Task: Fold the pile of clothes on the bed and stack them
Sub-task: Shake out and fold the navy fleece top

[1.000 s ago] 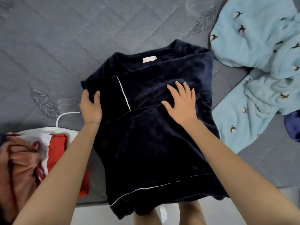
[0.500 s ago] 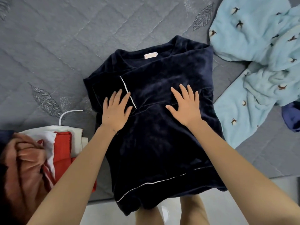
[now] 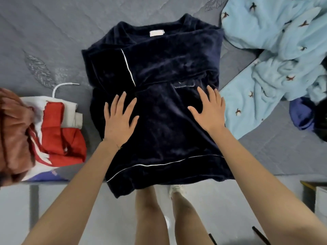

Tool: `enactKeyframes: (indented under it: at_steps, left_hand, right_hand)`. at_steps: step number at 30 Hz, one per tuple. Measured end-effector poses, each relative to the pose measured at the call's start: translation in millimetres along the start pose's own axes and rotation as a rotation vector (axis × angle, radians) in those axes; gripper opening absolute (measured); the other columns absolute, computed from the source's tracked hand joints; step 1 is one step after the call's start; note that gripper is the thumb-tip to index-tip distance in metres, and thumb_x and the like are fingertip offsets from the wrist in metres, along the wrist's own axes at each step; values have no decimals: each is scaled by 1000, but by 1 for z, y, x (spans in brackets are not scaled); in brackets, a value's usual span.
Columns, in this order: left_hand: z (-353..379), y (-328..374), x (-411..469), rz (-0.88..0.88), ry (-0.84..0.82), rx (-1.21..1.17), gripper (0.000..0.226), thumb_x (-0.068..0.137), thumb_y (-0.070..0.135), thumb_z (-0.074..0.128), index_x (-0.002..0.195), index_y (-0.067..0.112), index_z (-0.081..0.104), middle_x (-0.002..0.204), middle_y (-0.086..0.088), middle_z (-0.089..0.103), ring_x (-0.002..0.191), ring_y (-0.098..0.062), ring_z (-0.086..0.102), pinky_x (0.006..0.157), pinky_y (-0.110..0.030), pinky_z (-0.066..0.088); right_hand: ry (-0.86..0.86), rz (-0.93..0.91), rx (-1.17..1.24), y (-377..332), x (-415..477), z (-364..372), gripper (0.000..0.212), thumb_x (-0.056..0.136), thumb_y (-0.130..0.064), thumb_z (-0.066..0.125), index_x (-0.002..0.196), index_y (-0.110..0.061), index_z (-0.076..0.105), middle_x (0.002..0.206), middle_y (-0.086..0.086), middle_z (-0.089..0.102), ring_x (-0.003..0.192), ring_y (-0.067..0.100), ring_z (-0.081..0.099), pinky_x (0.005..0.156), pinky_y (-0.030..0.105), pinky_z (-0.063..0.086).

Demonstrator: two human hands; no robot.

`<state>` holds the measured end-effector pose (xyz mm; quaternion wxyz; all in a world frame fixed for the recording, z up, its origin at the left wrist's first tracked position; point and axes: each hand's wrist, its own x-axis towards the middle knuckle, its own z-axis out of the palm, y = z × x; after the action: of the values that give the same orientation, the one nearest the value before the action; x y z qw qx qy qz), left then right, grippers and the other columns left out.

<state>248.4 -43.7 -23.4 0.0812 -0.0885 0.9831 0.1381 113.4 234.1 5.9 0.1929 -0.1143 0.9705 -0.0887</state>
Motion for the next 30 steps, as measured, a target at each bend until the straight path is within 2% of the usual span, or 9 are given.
enactKeyframes:
  at_steps: [5, 11, 15, 18, 21, 26, 30]
  left_hand:
    - [30, 27, -67, -55, -93, -23, 61, 98, 40, 47, 153, 24, 29, 162, -12, 15, 148, -33, 16, 117, -58, 13]
    - [54, 55, -124, -71, -136, -40, 63, 96, 35, 57, 152, 23, 31, 161, -13, 18, 147, -33, 20, 116, -59, 18]
    - [57, 62, -149, -192, -124, -74, 61, 96, 33, 56, 152, 24, 32, 161, -12, 18, 147, -34, 19, 116, -57, 16]
    - [58, 57, -166, -374, -105, -137, 59, 97, 32, 55, 151, 24, 34, 162, -12, 16, 147, -36, 16, 116, -58, 16]
    - [62, 50, -181, -541, -157, -215, 58, 99, 36, 51, 152, 25, 31, 163, -11, 10, 148, -36, 11, 116, -59, 17]
    - [70, 51, -192, -619, -138, -302, 50, 102, 42, 41, 150, 27, 37, 162, -11, 13, 148, -32, 11, 119, -53, 11]
    - [76, 52, -198, -744, -26, -362, 44, 105, 33, 37, 148, 22, 41, 160, -12, 17, 147, -30, 14, 118, -53, 13]
  right_hand:
    - [-97, -42, -13, 34, -50, 20, 72, 96, -52, 50, 156, -28, 18, 164, 9, 8, 151, 30, 1, 121, 49, 2]
    - [-200, -72, -75, 66, -111, 46, 75, 94, -52, 53, 156, -28, 17, 164, 9, 5, 151, 30, 0, 121, 53, 2]
    - [-190, -47, -64, 85, -140, 54, 78, 92, -48, 59, 156, -29, 19, 164, 8, 5, 151, 30, -1, 119, 56, -2]
    - [-210, -5, -63, 99, -152, 56, 80, 92, -46, 61, 156, -30, 16, 165, 7, -2, 151, 29, -5, 120, 56, 1]
    - [-228, 47, -47, 110, -156, 57, 84, 91, -41, 64, 156, -31, 12, 164, 5, -8, 151, 30, -6, 119, 56, 5]
    - [-235, 143, 82, 121, -157, 59, 86, 91, -30, 68, 155, -34, 12, 164, 9, -9, 150, 34, 3, 116, 58, 21]
    - [-236, 209, 216, 121, -158, 63, 92, 90, -23, 70, 155, -38, 6, 163, 11, 1, 148, 35, 12, 113, 57, 30]
